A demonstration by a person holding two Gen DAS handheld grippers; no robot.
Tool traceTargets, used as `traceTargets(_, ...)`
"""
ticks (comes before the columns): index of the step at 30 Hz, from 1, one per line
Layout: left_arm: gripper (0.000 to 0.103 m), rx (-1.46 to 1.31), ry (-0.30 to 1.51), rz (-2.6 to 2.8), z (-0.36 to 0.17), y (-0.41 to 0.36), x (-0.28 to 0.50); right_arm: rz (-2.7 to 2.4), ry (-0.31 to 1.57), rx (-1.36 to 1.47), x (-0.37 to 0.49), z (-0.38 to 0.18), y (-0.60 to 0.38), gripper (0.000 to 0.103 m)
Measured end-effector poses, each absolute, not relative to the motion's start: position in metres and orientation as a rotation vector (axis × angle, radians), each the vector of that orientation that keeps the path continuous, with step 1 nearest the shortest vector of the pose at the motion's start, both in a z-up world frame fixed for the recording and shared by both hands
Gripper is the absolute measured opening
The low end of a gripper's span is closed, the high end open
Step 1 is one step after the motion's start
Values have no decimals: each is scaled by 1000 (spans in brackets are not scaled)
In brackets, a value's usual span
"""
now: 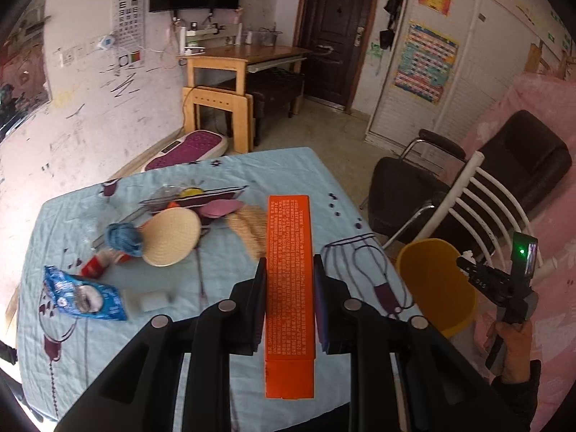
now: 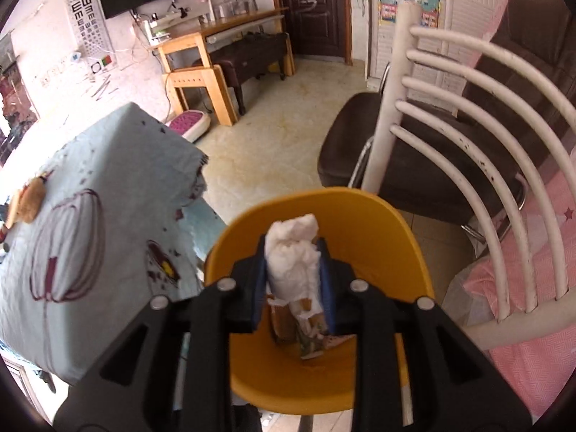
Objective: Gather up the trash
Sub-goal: 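Carry the tissue and orange box over the yellow bin and open both grippers, then return to the table and grasp the blue Oreo packet with the left gripper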
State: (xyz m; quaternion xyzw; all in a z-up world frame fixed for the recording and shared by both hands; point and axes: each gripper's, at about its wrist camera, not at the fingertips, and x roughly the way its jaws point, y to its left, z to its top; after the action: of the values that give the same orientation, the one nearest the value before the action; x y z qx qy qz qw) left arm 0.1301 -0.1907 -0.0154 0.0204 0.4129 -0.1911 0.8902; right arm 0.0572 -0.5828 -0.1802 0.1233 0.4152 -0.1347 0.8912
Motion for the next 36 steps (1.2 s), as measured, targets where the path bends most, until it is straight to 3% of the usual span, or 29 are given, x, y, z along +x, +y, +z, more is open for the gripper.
traceTargets(3, 20, 68, 876, -462, -26, -235, 132, -276, 859, 272, 54, -183, -598, 62)
traceTargets(12, 20, 123, 944, -625, -81, -366, 139, -338, 767, 396, 19, -175, -653, 64)
traceTargets(20, 22, 119, 973, -712, -114, -438, 133, -386, 733, 419, -6, -170, -674, 64)
traceTargets(22, 31, 124, 975, -736, -117, -448, 130, -394, 721, 424, -10, -169, -677, 64)
traceTargets(23, 48, 131, 972, -759, -118, -454, 128, -394, 718, 424, -11, -168, -678, 64)
traceTargets(25, 69, 128, 958, -758, -116, -457, 125, -392, 715, 427, -12, -168, -678, 64)
traceTargets(36, 75, 64, 830, -612, -70, -387, 130, -294, 715, 345, 9, -147, -628, 64)
